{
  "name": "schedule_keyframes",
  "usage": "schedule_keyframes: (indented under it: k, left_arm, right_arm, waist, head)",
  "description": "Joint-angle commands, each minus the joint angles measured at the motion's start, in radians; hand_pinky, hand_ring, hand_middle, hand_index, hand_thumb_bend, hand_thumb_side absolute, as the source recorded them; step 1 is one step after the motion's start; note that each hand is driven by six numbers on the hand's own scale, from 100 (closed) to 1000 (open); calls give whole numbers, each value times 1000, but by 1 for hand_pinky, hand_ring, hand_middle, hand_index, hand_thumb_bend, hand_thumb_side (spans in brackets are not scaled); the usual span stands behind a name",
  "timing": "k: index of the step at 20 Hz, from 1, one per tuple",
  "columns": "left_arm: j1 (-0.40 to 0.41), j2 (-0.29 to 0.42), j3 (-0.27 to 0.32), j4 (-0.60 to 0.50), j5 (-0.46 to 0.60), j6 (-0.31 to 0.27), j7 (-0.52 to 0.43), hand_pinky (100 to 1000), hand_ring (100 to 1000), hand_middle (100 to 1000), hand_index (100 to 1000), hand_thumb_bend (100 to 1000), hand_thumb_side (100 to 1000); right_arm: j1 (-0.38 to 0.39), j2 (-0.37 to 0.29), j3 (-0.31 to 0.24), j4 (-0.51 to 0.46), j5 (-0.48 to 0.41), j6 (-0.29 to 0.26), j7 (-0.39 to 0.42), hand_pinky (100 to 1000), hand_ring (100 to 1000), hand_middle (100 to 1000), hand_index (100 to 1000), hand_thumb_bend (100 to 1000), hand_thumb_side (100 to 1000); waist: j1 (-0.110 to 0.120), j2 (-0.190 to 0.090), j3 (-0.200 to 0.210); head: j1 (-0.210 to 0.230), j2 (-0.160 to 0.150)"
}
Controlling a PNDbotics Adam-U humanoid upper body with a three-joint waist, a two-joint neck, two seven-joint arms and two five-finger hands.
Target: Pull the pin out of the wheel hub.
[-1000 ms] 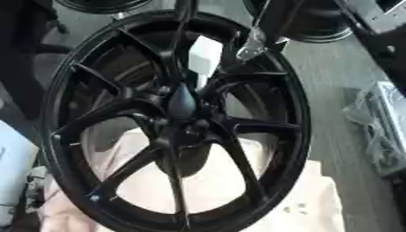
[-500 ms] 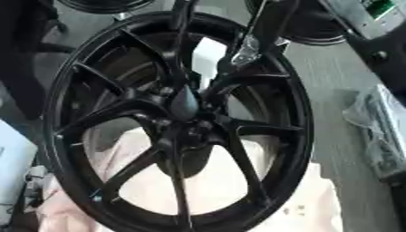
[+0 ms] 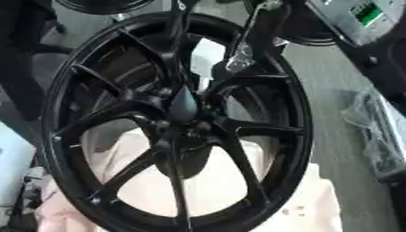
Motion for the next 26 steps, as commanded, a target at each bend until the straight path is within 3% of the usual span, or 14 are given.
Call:
schedule_keyframes:
  k: [1,26]
  left_arm:
    - [-14,23,-1,-17,-2,1,-1,597,806,728,708,353,631]
    - [-16,24,-2,-17,-2,5,-5,599,806,728,708,352,632]
  right_arm:
    - [-11,-18,-7,-5,10,-82,73,859,765,705,800,450,100]
    - [18,-20,-7,42,65,-121,73,855,761,698,790,415,100]
  waist:
    - [8,-15,1]
    - [10,-9,-2]
  head:
    - [-3,-9]
    - [-4,-9]
